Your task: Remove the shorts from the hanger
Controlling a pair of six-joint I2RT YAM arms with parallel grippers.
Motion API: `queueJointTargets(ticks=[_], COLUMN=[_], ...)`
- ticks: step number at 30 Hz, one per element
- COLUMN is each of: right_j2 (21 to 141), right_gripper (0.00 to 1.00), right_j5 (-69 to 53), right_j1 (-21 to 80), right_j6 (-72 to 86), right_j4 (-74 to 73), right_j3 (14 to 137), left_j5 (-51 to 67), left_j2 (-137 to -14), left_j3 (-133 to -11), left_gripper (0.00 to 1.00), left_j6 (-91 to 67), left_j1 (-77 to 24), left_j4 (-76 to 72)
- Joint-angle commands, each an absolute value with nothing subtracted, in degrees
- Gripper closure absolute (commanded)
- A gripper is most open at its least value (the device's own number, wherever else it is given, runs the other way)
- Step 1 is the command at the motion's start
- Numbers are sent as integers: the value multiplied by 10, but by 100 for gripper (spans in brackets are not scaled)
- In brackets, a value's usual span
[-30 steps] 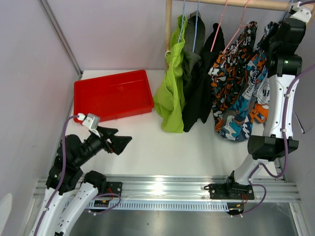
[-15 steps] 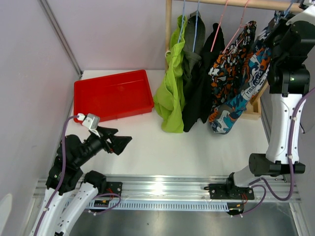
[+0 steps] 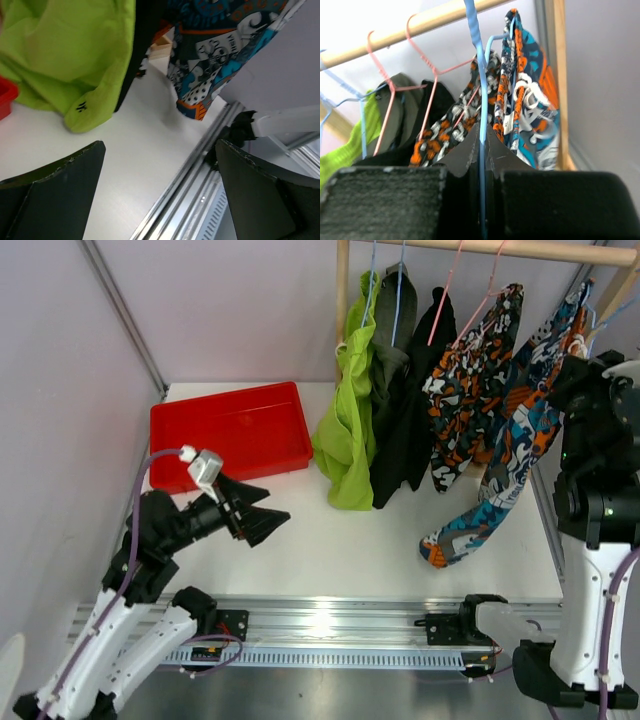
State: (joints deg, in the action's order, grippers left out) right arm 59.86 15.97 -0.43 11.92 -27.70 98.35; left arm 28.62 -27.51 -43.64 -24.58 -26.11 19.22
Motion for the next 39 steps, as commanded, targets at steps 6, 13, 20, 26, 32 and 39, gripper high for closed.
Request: queueJointTargets(ticks=[6,13,20,26,32,39], right_j2=[541,518,495,477,462,470], right_gripper=[100,100,100,100,100,100], right_j5=[92,79,66,68,61,38], right_j1=[18,20,21,20,18,6], right_j6=[185,206,238,252,265,257], right_j4=[-267,-289,-318,-348,-375,-403], right_j3=[947,946,951,965,977,1019], left_j5=[81,-76,-177,-195,-207,-192], left_j2=[-524,-667,-827,-901,-962,-1004], left_j3=[-685,-718,-790,-876,-938,-975], left_gripper=[1,1,1,1,1,1], left_j6=[-162,-163,-131,-113,-105,-114], left_j1=[-527,-764,-870,-883,-882,-881], left_j4=[142,20,-68,-98,-114,-127])
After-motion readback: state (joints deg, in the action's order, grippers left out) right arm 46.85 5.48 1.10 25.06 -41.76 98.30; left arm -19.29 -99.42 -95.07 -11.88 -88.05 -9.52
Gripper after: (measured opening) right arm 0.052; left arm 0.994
